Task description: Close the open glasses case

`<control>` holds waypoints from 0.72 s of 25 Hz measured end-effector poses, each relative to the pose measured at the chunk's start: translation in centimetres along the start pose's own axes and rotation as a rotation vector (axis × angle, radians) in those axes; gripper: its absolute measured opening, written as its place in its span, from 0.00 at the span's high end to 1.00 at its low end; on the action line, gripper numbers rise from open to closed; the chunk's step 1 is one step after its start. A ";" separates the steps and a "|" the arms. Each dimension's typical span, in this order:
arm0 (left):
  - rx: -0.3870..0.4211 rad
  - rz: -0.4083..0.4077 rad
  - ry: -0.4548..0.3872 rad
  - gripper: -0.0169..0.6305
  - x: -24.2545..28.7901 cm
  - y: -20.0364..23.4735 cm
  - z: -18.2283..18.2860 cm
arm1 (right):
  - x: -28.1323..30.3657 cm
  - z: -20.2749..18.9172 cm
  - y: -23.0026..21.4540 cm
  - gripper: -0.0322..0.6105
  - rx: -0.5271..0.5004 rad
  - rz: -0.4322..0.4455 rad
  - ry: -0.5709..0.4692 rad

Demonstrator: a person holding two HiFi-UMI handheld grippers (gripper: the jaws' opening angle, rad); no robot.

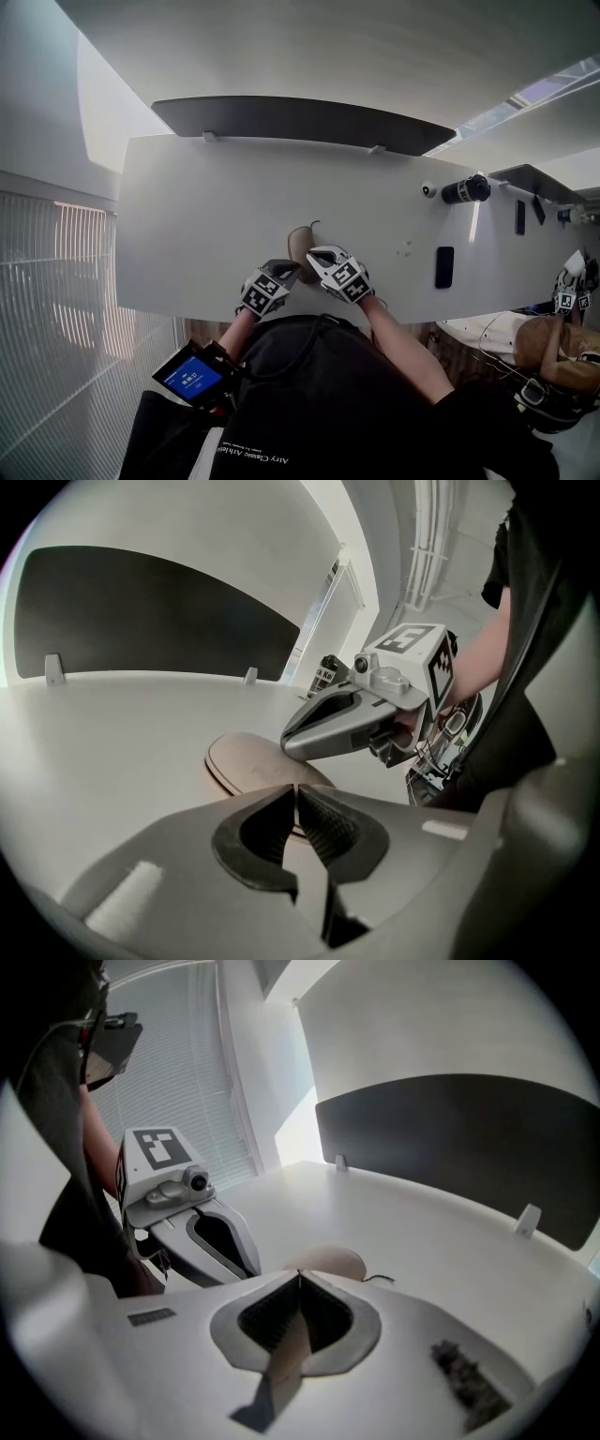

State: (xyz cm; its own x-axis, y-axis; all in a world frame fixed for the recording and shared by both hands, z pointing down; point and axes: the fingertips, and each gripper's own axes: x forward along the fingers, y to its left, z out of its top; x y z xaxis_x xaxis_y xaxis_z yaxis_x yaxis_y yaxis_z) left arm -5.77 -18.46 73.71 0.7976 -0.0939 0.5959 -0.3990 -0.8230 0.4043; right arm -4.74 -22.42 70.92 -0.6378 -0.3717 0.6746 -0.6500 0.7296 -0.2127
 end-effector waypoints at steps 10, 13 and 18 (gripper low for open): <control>0.193 0.061 -0.242 0.94 -4.6 -2.1 7.9 | -8.2 3.5 -2.5 0.94 0.167 -0.118 -0.272; 0.279 0.093 -0.339 0.94 -6.8 -3.3 10.5 | -11.3 5.9 -1.6 0.94 0.162 -0.122 -0.385; 0.261 0.145 -0.412 0.94 -9.7 -4.7 12.9 | -14.5 8.2 0.7 0.94 0.126 -0.085 -0.461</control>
State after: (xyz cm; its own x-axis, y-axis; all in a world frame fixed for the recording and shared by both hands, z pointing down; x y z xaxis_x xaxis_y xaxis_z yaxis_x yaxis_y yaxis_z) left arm -5.81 -20.85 57.08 0.8758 -0.3872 0.2881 -0.4341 -0.8929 0.1197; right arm 0.60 -21.24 55.18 -0.6784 -0.6632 0.3160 -0.7345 0.6209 -0.2737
